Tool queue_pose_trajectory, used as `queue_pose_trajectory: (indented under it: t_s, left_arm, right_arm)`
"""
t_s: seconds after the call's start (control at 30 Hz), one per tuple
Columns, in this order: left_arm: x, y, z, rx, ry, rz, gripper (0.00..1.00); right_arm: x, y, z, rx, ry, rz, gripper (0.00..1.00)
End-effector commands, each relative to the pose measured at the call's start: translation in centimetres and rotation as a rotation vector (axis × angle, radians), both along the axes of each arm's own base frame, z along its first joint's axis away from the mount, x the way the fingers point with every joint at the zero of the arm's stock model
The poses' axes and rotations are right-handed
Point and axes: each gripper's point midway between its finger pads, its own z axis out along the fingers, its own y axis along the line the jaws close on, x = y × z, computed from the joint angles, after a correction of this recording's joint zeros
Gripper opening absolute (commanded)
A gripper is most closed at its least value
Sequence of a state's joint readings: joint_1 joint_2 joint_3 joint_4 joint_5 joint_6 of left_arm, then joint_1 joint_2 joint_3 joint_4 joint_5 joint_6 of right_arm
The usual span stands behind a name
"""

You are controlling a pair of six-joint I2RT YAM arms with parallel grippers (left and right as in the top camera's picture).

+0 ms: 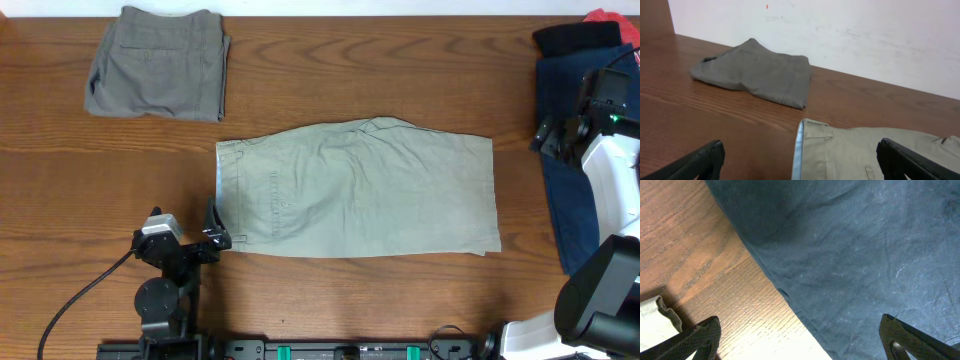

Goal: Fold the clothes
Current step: 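Move the left gripper to the shorts' left edge and grasp it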

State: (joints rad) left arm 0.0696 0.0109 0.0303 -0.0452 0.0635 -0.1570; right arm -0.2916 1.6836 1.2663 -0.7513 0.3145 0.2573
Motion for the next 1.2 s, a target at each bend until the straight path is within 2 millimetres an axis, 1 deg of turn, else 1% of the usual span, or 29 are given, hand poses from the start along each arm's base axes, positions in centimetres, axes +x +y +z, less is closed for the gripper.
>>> queue_pose_trajectory:
  t_s: [0.0,0.07,0.1,0.17,0.2,0.27,0.33,0.43,0.57,0.67,0.77,0.83,0.97,1.07,1.17]
  left_arm:
    - [0.1,-0.9,-1.1,-0.042,0.018,-0.049,0.98]
    - [0.0,-3.2,-1.2,-0.169,0.026,-0.166,0.98]
    - [-0.3,-4.7,-0.9,-0.245,0.028,-0.245,0.98]
    - [-0.9,-6.9,-0.8,-0.375,0.058,-0.362,0.98]
    - [-1.1,-7.5,-0.8,-0.413,0.070,-0.393,0.98]
    - [-1.6,-8.5,-0.8,-0.436,0.090,-0.455,0.98]
    - [-1.7,-8.9,-0.5,-0.434,0.081,-0.484,0.98]
    - [-1.7,-8.9,0.5,-0.428,0.055,-0.487,0.98]
    - [-1.2,-7.6,2.3,-0.341,0.005,-0.419,0.98]
    - [-0.7,-6.3,2.9,-0.338,0.044,-0.332,0.98]
    - [-0.1,-5.8,3.2,-0.276,0.137,-0.300,0.98]
    - [0.6,-5.7,3.4,-0.222,0.208,-0.301,0.98]
    - [3.0,-4.4,3.6,-0.164,0.406,-0.240,0.98]
    - [4.4,-3.7,2.7,-0.135,0.605,-0.212,0.98]
    - [5.3,-3.5,1.0,-0.135,0.796,-0.216,0.98]
  right_arm:
    - [-0.3,-0.4,0.4,-0.021,0.003,-0.001,0.99]
    - [-0.3,-0.4,0.4,-0.021,0.003,-0.001,0.99]
    - [-0.3,-0.4,0.4,-0.021,0.003,-0.001,0.99]
    - [-0.3,-0.4,0.4,-0.021,0.003,-0.001,0.99]
    - [-0.3,-0.4,0.4,-0.021,0.003,-0.001,0.99]
    - [-0.3,-0.4,0.4,-0.021,0.003,-0.001,0.99]
    - [-0.3,-0.4,0.4,-0.021,0.003,-0.001,0.99]
    - [-0.3,-0.4,0.4,-0.021,0.003,-0.001,0.99]
    - [-0.3,-0.4,0.4,-0.021,0.003,-0.001,0.99]
    - [-0.3,-0.4,0.4,-0.021,0.003,-0.001,0.99]
    - [-0.3,-0.4,0.4,-0.021,0.003,-0.001,0.99]
    - [-0.3,-0.4,0.4,-0.021,0.003,-0.001,0.99]
    - [-0.3,-0.4,0.4,-0.021,0.003,0.000,0.99]
    - [-0.3,-0.4,0.4,-0.021,0.003,-0.001,0.99]
    - [-0.3,-0.4,0.4,-0.021,0.003,-0.001,0.99]
